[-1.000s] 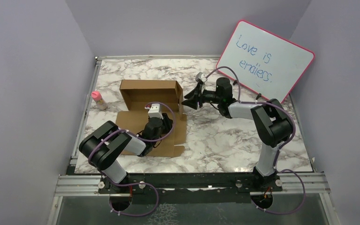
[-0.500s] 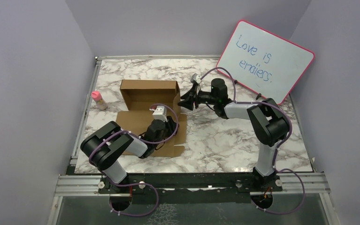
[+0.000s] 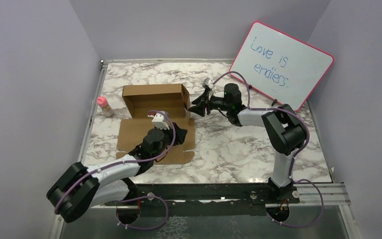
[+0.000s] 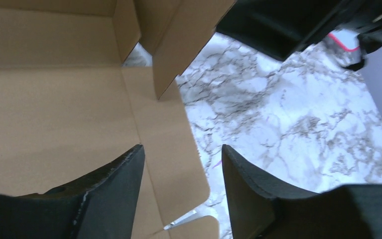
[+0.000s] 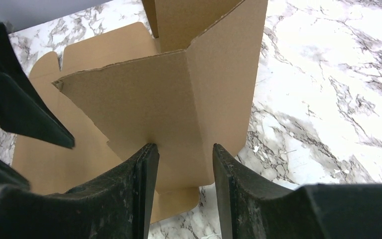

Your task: Fold the paper box

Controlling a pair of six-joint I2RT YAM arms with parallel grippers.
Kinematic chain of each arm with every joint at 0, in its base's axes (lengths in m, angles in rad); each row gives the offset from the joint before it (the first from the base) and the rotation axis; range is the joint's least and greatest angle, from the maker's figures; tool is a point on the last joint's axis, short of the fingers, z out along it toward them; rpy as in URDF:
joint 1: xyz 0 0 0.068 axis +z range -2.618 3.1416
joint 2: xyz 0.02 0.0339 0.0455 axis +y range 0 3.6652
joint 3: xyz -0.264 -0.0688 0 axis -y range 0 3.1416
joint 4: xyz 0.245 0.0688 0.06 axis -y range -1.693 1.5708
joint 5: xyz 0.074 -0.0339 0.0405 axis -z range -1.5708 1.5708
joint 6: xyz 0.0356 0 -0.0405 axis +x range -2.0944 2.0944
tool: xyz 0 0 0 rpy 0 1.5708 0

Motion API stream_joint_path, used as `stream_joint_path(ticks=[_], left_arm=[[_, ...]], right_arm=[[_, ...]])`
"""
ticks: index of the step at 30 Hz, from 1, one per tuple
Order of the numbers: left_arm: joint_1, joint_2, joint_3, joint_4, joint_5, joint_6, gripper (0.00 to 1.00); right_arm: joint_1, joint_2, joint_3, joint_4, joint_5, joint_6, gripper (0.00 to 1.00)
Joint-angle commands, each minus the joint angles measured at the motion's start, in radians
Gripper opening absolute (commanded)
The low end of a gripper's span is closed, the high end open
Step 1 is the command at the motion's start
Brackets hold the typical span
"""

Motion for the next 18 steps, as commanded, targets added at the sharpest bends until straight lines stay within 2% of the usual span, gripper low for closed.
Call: stream_joint_path(ticks=[1, 6, 11, 14, 18], left_arm=[[0.001, -0.168, 0.139, -0.354, -0.021, 0.047, 0.62], [0.058, -0.226, 0.366, -0.621, -0.043, 0.123, 0.66], [0.141, -0.156, 0.641, -0.859, -0.102, 0.236, 0.76], [0.237, -0.100, 0.765, -0.937, -0.120, 0.297, 0.84], [0.410, -0.018, 0.878, -0.998, -0.074, 0.347, 0.91]], right_arm=[[0.006, 0.031, -0.006, 0.047, 0.013, 0.004, 0.50], [0.006, 0.041, 0.002, 0.049, 0.020, -0.001, 0.50], [0.006, 0.042, 0.010, 0.034, 0.025, -0.014, 0.50], [0.006, 0.043, 0.011, 0.031, 0.027, -0.020, 0.51], [0.007, 0.038, 0.013, 0.033, 0.026, -0.019, 0.51]])
